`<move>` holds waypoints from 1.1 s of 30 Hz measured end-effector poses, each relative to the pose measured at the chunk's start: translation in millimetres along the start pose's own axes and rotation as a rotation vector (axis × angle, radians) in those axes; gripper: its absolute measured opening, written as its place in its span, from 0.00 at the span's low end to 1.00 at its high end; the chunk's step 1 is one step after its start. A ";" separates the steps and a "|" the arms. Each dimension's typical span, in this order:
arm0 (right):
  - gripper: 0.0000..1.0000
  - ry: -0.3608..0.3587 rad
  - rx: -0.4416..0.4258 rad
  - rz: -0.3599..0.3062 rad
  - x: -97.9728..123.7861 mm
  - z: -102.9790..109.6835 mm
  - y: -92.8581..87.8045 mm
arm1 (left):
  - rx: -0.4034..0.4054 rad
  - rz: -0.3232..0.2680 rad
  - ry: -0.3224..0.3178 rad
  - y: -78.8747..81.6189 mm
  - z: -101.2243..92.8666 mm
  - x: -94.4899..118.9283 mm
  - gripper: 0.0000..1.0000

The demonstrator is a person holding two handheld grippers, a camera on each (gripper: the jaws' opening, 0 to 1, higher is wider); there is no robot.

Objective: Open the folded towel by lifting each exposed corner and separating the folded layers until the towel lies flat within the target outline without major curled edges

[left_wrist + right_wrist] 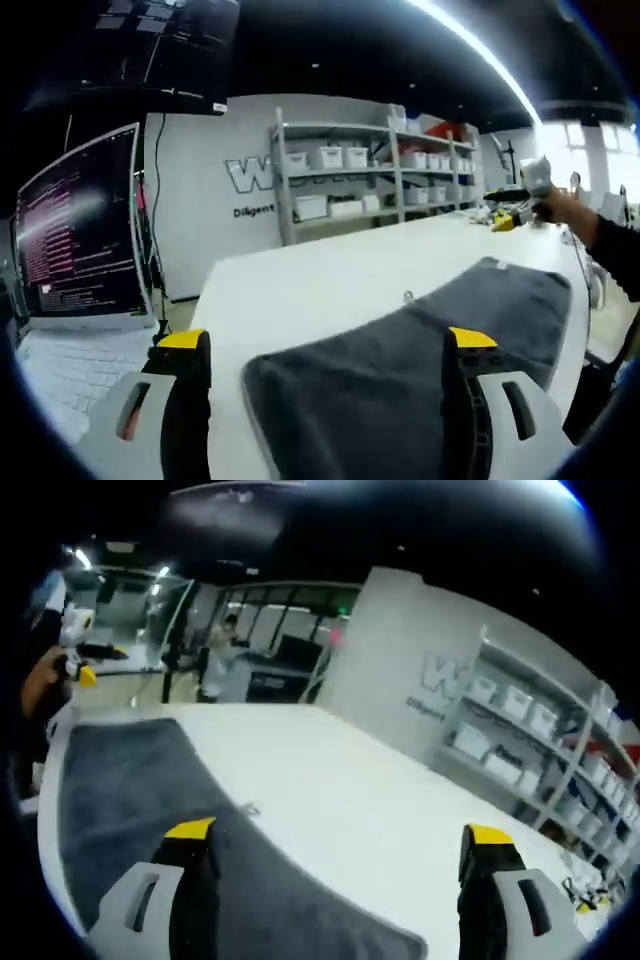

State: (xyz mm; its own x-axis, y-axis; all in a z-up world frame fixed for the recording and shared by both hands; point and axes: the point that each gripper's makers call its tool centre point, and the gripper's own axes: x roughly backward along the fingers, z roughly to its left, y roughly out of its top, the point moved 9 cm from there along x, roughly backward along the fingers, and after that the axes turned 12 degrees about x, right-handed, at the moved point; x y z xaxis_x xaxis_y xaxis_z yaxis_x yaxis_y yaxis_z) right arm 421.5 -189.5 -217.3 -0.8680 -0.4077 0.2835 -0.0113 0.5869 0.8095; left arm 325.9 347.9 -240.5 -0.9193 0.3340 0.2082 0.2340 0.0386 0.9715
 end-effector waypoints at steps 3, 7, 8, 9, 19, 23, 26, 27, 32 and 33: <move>1.00 -0.030 0.002 0.024 12.8 -12.6 -14.6 | -0.010 0.024 -0.009 2.1 0.6 -12.4 0.92; 0.99 -0.061 -0.014 0.056 27.5 -29.6 -31.5 | -0.007 0.063 -0.007 2.8 3.3 -28.2 0.91; 0.98 -0.066 -0.019 0.063 30.8 -38.2 -37.1 | -0.014 0.072 0.001 4.0 4.8 -32.0 0.91; 0.98 -0.071 -0.019 0.067 33.3 -41.1 -39.4 | -0.015 0.075 0.004 5.0 5.4 -33.7 0.90; 0.94 -0.092 -0.027 0.080 37.5 -58.6 -48.3 | -0.105 0.179 0.085 15.9 27.9 -65.9 0.81; 0.93 -0.086 -0.028 0.070 34.9 -59.8 -47.0 | -0.090 0.190 0.106 19.1 31.3 -73.2 0.79; 0.93 -0.075 -0.020 0.071 28.4 -60.5 -46.7 | -0.083 0.193 0.104 19.5 30.7 -79.1 0.78; 0.93 -0.070 -0.016 0.073 26.1 -60.9 -46.5 | -0.088 0.198 0.104 19.4 30.2 -81.1 0.78; 0.93 -0.062 -0.009 0.070 18.3 -64.1 -43.9 | -0.113 0.216 0.124 24.5 36.5 -89.4 0.78; 0.93 -0.063 -0.013 0.068 16.3 -64.7 -43.9 | -0.105 0.218 0.125 25.2 38.3 -91.0 0.78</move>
State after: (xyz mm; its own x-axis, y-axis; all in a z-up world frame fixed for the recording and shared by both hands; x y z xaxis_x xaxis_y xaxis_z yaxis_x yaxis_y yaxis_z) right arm 439.9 -267.1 -214.9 -0.8958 -0.3223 0.3061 0.0550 0.6030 0.7958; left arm 427.6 354.6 -239.4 -0.8842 0.2050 0.4197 0.4024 -0.1220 0.9073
